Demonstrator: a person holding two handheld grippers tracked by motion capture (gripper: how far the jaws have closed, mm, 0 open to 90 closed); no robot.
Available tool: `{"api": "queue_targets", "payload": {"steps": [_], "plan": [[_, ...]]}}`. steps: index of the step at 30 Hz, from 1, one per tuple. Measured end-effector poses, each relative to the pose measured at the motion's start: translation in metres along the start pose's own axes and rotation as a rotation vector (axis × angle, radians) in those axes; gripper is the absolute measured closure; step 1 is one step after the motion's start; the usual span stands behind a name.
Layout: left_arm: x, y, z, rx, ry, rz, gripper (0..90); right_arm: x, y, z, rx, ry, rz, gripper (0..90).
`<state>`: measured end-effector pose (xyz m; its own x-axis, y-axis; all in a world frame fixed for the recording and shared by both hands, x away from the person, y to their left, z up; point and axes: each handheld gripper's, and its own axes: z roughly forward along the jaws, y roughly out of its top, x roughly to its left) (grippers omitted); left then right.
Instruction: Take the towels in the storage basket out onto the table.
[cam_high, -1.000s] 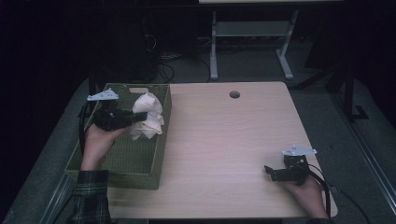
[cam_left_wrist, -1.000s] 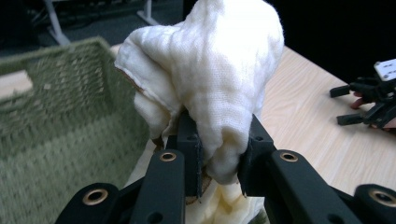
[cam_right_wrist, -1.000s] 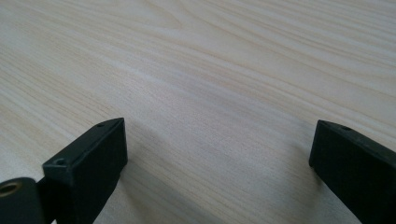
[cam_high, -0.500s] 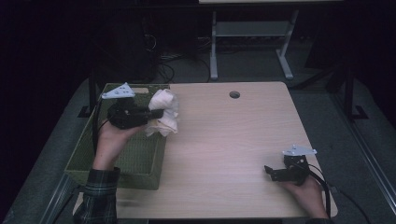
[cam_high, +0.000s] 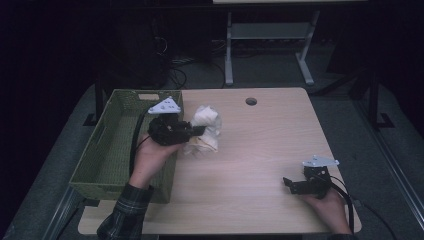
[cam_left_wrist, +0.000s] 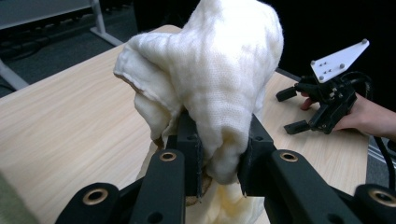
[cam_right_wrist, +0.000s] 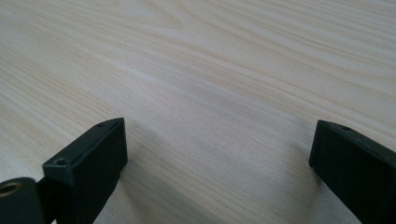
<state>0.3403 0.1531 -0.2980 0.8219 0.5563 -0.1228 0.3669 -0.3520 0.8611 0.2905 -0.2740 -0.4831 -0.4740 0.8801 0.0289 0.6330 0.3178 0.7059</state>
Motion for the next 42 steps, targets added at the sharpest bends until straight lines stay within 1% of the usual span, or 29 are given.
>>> {"api": "queue_targets", "payload": {"steps": [2,4,7,12,14,18,19,23,25,31,33,35,36,38,39,40,41,42], "plan": [[-0.005,-0.001,0.007,0.009,-0.006,0.007,73.6,0.0,0.0,0.0,0.0,0.0,0.0,3.8],[-0.009,-0.002,0.014,0.008,-0.01,-0.002,73.6,0.0,0.0,0.0,0.0,0.0,0.0,3.8],[-0.016,-0.006,0.026,0.013,-0.014,0.003,73.6,0.0,0.0,0.0,0.0,0.0,0.0,3.8],[-0.025,-0.012,0.043,0.015,-0.028,-0.005,73.6,0.0,0.0,0.0,0.0,0.0,-0.001,3.7],[-0.027,-0.015,0.049,0.016,-0.026,-0.008,73.6,0.0,0.0,0.0,0.001,0.002,-0.003,3.1],[-0.033,-0.022,0.063,0.021,-0.034,-0.006,73.6,0.0,0.0,0.0,0.001,0.003,-0.004,3.0],[-0.034,-0.024,0.067,0.028,-0.036,0.0,73.6,0.0,0.0,0.0,0.001,0.003,-0.004,3.0],[-0.039,-0.032,0.085,0.043,-0.041,0.005,73.5,0.0,0.0,0.001,0.001,0.006,-0.008,2.9],[-0.04,-0.038,0.093,0.051,-0.039,0.003,73.4,0.0,0.001,0.001,0.004,0.015,-0.015,2.9],[-0.045,-0.058,0.122,0.106,-0.049,0.003,73.3,-0.001,0.001,0.001,0.004,0.019,-0.021,2.8],[-0.047,-0.063,0.13,0.121,-0.052,0.008,73.1,-0.001,0.001,0.001,0.005,0.019,-0.02,2.8],[-0.049,-0.067,0.136,0.133,-0.057,0.024,72.7,-0.001,0.001,0.001,0.005,0.019,-0.02,2.8],[-0.05,-0.069,0.14,0.14,-0.061,0.023,72.4,-0.001,0.001,0.001,0.004,0.019,-0.02,2.8],[-0.051,-0.073,0.148,0.16,-0.069,0.029,70.0,-0.001,0.001,0.001,0.004,0.019,-0.02,2.8],[-0.051,-0.075,0.151,0.17,-0.069,0.04,67.3,-0.001,0.001,0.001,0.005,0.019,-0.02,2.8],[-0.05,-0.077,0.154,0.165,-0.069,0.027,62.0,-0.001,0.001,0.001,0.005,0.019,-0.02,2.9],[-0.049,-0.078,0.154,0.165,-0.08,0.02,56.5,-0.001,0.001,0.001,0.005,0.019,-0.02,2.8],[-0.048,-0.078,0.154,0.166,-0.087,0.017,53.1,-0.001,0.001,0.001,0.005,0.019,-0.02,2.8]]}}
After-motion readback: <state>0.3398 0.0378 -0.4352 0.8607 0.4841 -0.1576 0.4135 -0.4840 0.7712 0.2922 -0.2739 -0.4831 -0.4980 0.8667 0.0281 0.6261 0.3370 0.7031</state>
